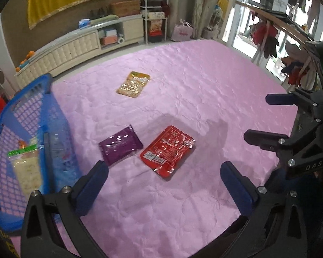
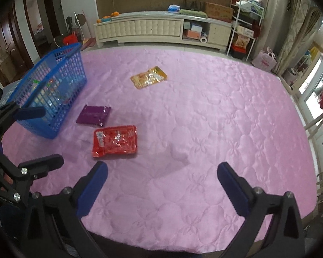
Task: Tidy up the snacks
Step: 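Move both open tools back toward the red and purple packs, then grasp the red pack with the left tool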
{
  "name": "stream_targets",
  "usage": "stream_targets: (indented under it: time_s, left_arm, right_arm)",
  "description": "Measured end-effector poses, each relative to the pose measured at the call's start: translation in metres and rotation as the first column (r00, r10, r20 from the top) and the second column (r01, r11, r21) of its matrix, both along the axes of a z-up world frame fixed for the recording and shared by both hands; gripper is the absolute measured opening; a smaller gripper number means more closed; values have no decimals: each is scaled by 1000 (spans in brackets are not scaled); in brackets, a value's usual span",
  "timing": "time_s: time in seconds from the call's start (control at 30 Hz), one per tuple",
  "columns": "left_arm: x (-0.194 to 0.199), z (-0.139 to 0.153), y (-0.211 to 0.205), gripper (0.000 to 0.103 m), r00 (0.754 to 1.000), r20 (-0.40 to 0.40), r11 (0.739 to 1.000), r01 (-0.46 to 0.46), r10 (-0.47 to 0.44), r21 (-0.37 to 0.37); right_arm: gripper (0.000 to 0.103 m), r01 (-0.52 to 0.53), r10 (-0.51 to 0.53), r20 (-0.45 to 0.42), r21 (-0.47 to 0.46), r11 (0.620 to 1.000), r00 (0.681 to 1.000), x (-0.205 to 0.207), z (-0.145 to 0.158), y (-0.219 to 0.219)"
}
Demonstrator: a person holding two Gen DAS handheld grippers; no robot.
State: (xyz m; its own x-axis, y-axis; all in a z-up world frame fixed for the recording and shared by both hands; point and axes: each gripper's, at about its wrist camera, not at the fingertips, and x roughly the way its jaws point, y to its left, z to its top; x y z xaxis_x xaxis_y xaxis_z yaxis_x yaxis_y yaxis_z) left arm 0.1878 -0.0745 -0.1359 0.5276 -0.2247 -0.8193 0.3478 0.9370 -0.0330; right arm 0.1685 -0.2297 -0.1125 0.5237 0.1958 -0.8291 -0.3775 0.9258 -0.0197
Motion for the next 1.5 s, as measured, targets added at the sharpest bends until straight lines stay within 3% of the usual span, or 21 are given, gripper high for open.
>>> stream_targets:
  time_s: [0.1, 0.3, 0.6, 0.7, 0.8, 0.9, 1.03, 1.23, 1.5]
  left_arm:
    - [6, -9, -7, 103, 999, 6, 999, 49, -49, 17]
    - [23, -36, -22, 103, 989, -57, 988, 142, -139, 61]
    - [56, -58, -31, 103, 975, -130, 981, 190, -182, 48]
    - [65, -70, -33, 103, 975, -149, 980, 181, -167, 88]
    - [73, -83, -31, 103, 967, -201, 983, 174, -158, 64]
    - [74, -83, -31, 103, 964, -200, 982, 186, -174, 44]
    - [76, -84, -36, 103, 946, -258, 980, 195, -195, -26]
    - [81, -86, -49, 103, 929, -294, 974, 217, -225, -59]
    - [88, -84, -66, 103, 936, -254, 965, 261, -243, 39]
  right_arm:
    - [103, -9, 9, -12, -1, 1000, 1000, 4, -12, -3]
    - [103, -14, 14, -42, 13, 1000, 999, 16, -28, -8]
    - [103, -52, 51, -41, -19, 998, 998, 33, -41, -9]
    - [103, -58, 57, -51, -7, 998, 997, 38, -48, -11]
    - [103, -68, 67, -52, -2, 998, 996, 41, -54, -11]
    - [103, -69, 69, -62, 13, 998, 996, 43, -59, -14]
    - [103, -69, 71, -66, 21, 997, 995, 44, -62, -19]
    - [103, -47, 50, -66, 39, 998, 997, 45, -60, -29]
    - [103, -49, 52, -79, 34, 998, 996, 46, -65, -35]
